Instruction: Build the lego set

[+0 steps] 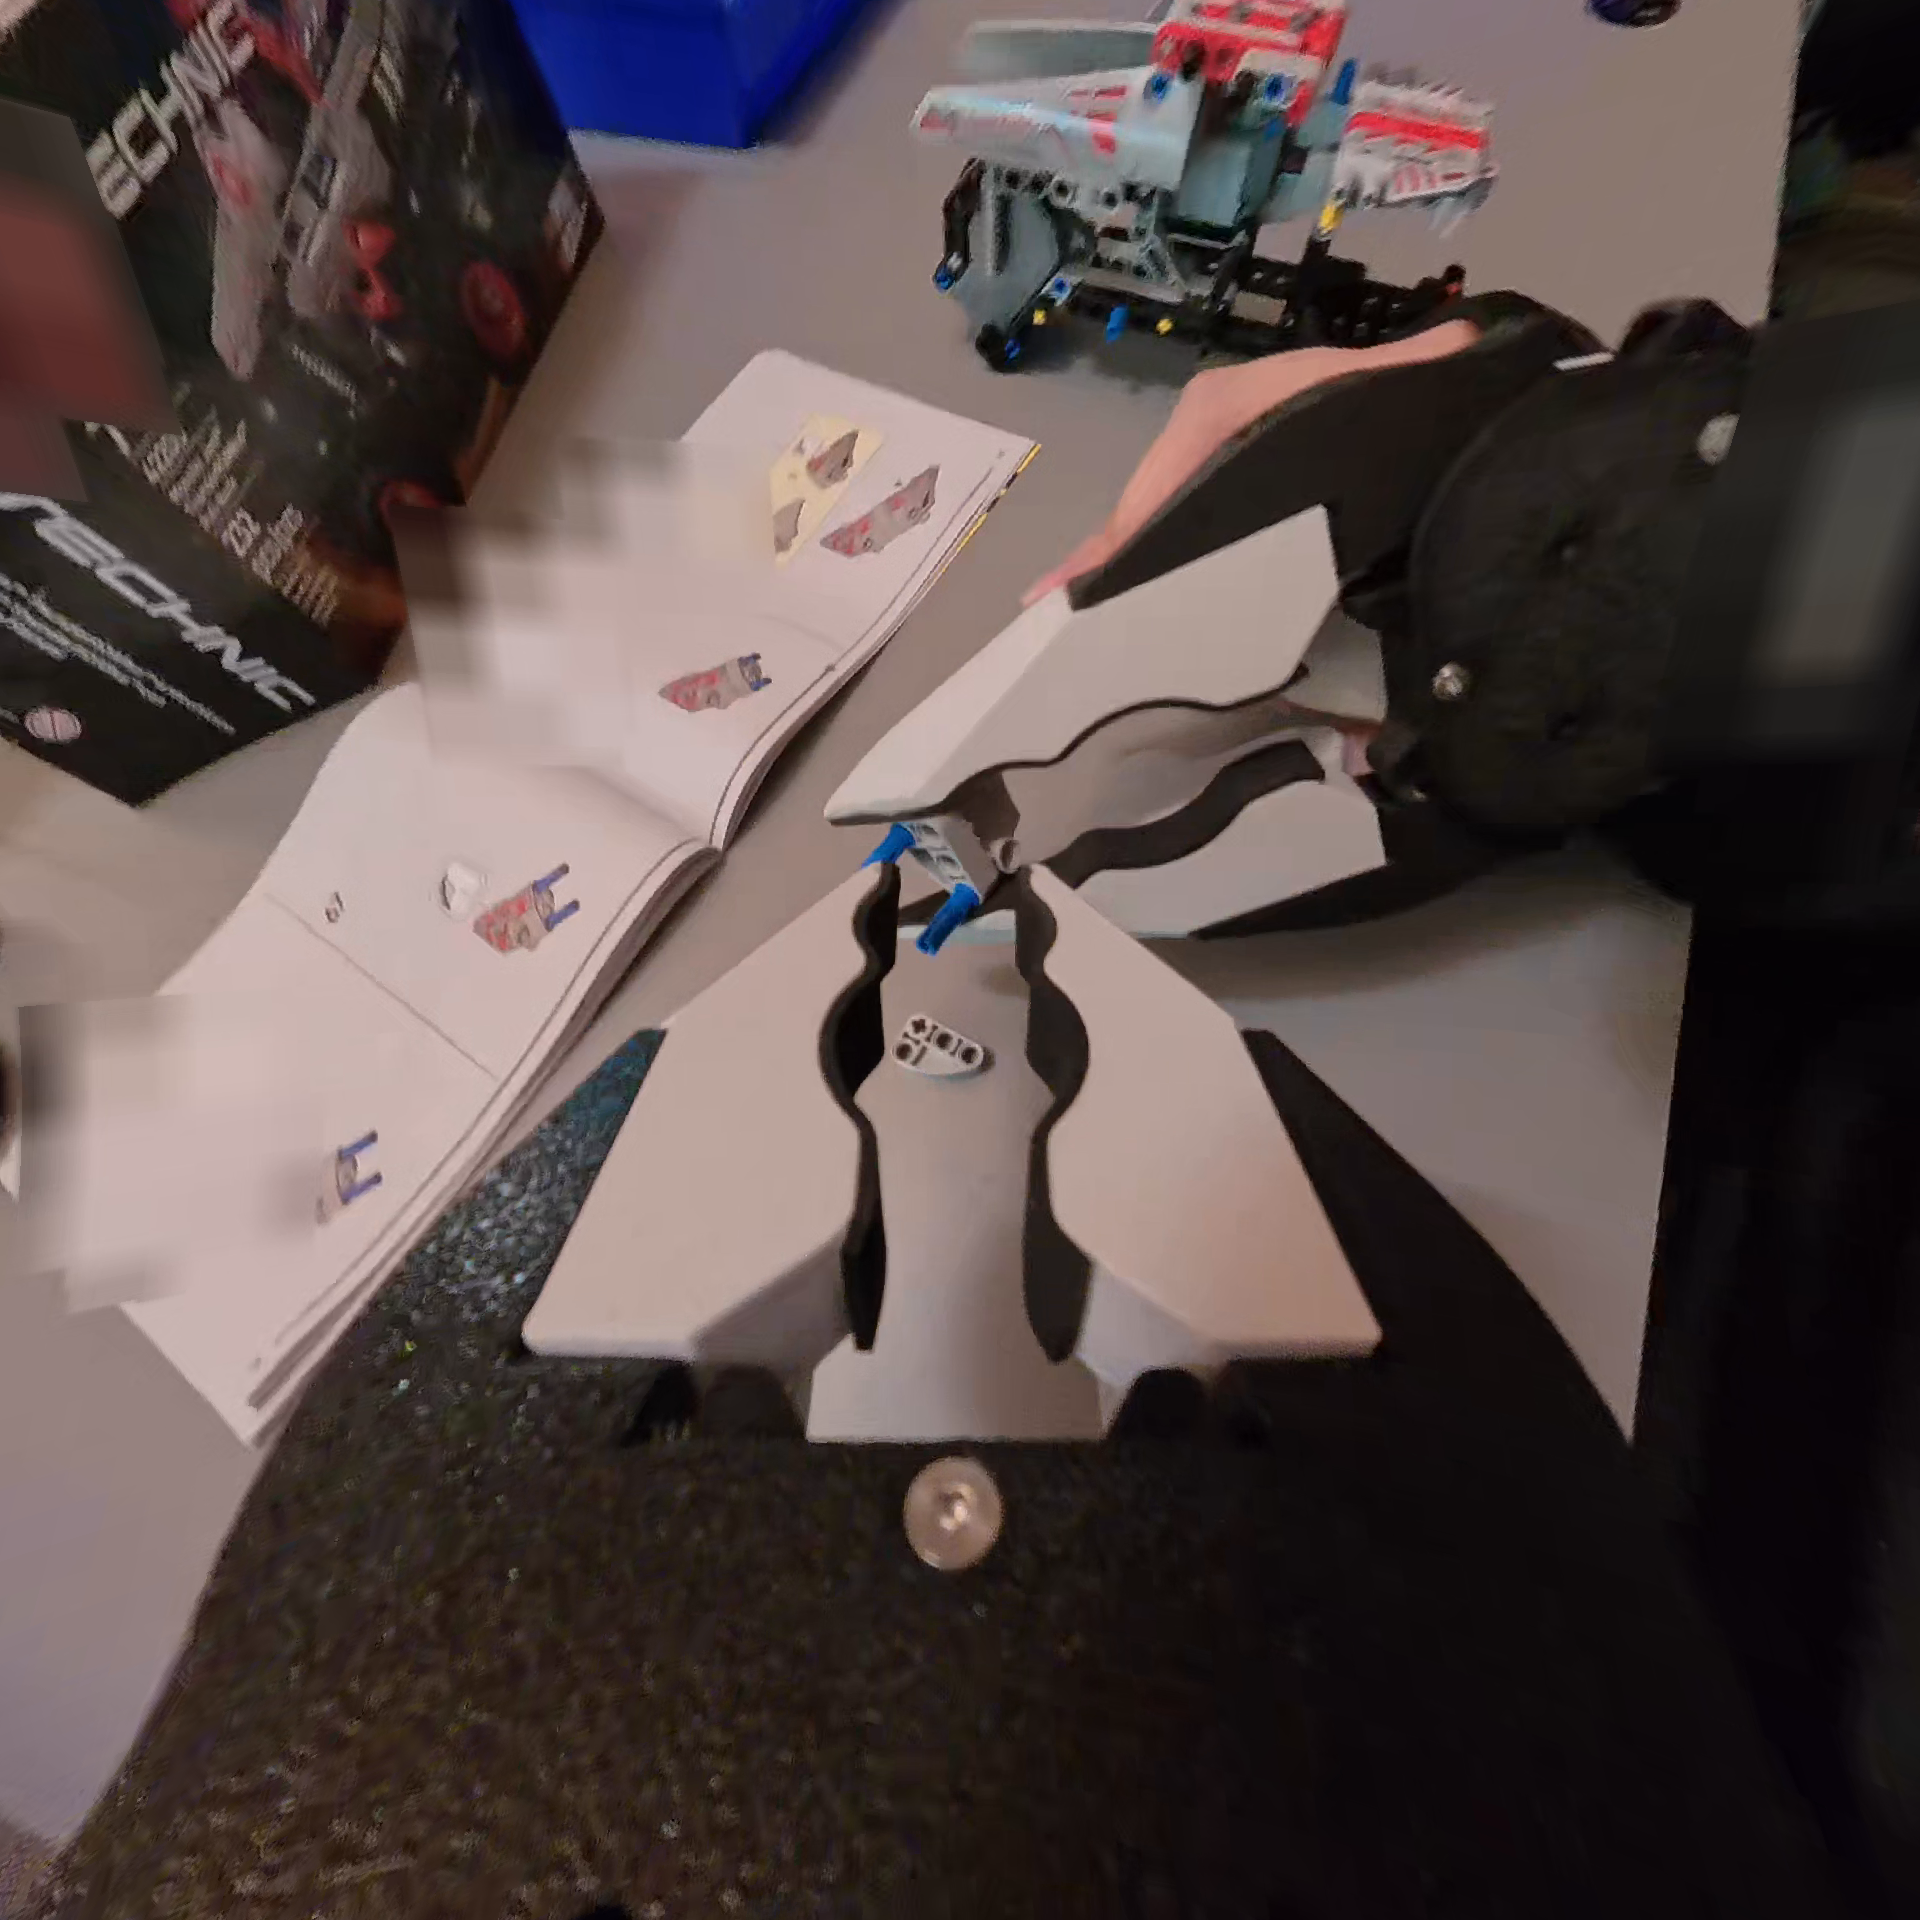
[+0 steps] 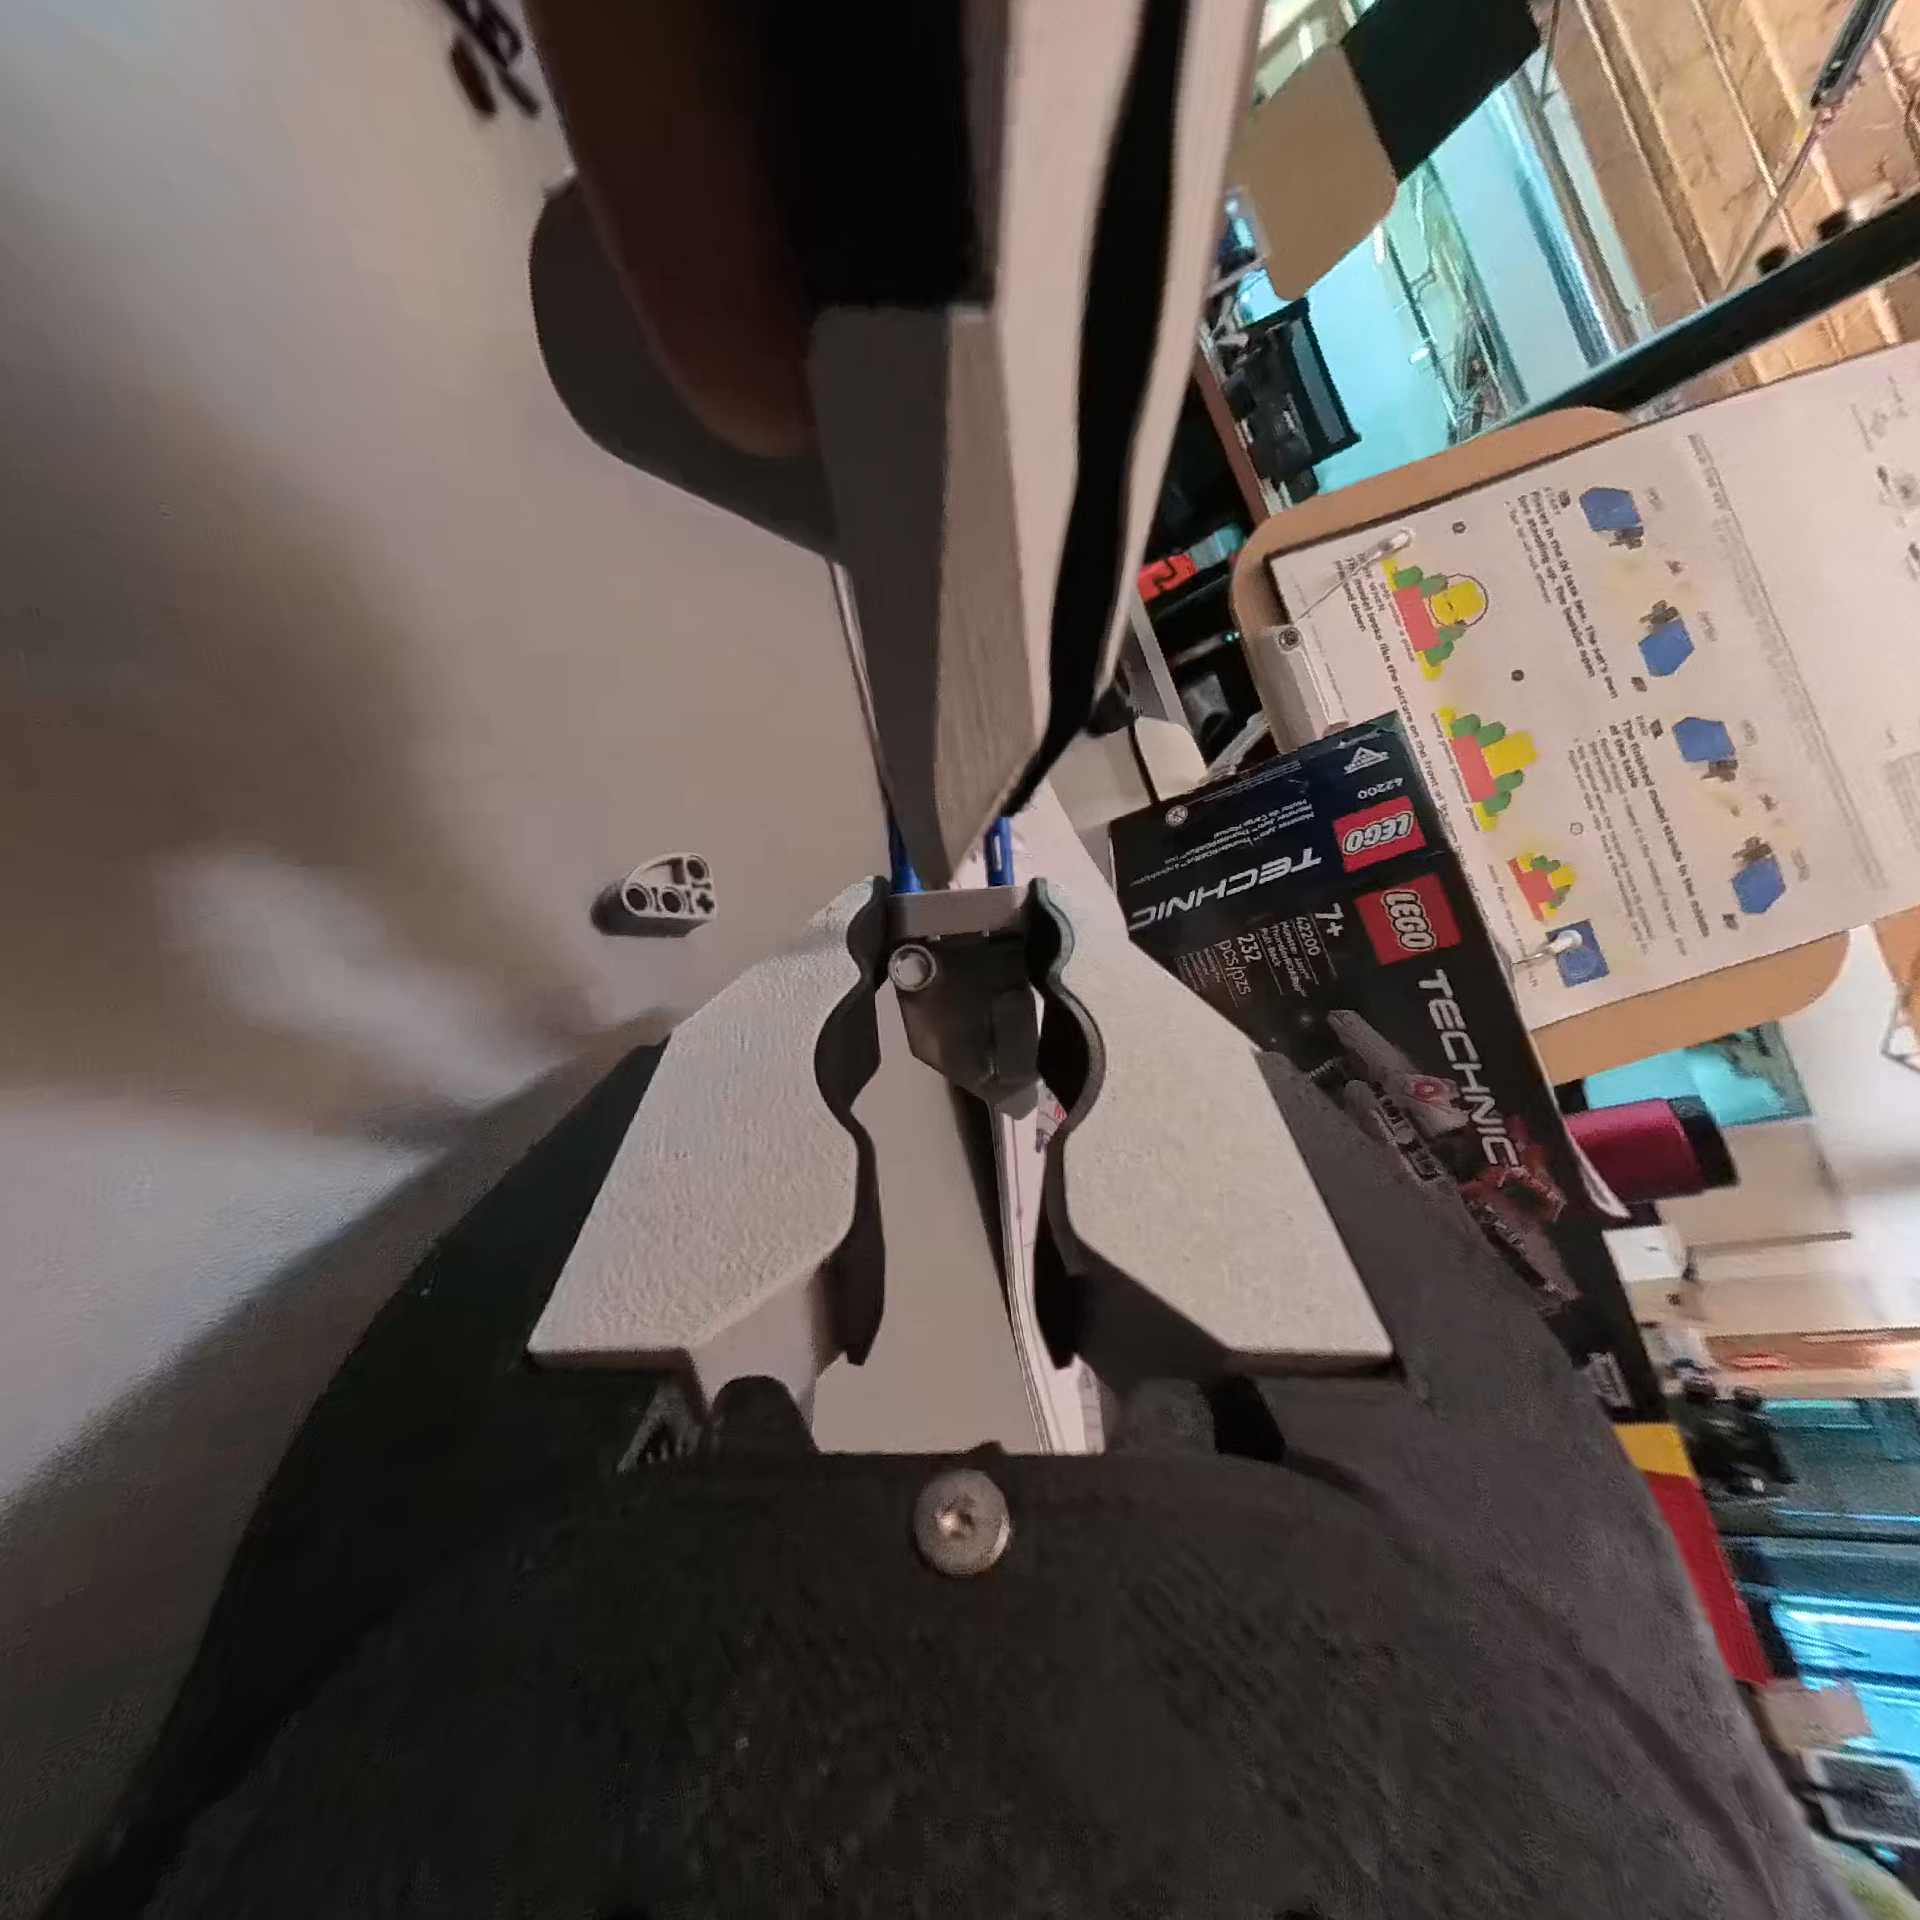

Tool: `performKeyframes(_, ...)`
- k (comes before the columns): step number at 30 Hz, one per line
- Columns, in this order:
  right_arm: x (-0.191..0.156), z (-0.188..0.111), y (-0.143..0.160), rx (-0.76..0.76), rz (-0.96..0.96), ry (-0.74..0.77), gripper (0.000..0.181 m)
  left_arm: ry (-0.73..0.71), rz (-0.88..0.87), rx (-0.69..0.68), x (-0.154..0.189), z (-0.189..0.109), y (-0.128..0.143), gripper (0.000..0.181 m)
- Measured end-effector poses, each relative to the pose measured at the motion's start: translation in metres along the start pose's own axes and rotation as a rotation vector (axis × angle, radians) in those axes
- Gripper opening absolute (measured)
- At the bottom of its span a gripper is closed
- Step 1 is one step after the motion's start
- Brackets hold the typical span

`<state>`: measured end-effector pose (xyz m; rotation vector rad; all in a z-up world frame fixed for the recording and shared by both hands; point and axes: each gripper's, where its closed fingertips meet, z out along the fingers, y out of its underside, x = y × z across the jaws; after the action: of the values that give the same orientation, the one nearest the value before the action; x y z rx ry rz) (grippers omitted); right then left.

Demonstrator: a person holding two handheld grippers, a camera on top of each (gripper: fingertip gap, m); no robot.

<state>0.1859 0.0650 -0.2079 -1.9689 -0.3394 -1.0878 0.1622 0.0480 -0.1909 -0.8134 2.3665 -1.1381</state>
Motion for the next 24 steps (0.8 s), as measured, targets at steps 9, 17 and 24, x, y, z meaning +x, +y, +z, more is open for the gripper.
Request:
performKeyframes(9,-0.002,0.003,0.0,-0.146,-0.134,0.039,0.024,-0.067,-0.166,-0.039,-0.003,0.011,0.007,0.009)
performKeyframes(17,-0.009,0.0,0.01,-0.209,-0.157,-0.039,0.025,0.035,-0.301,0.043,-0.001,0.021,0.011,0.006)
performKeyframes(24,-0.017,-0.003,0.002,-0.095,-0.073,-0.13,0.025,0.233,-0.545,0.183,-0.005,0.017,0.019,0.003)
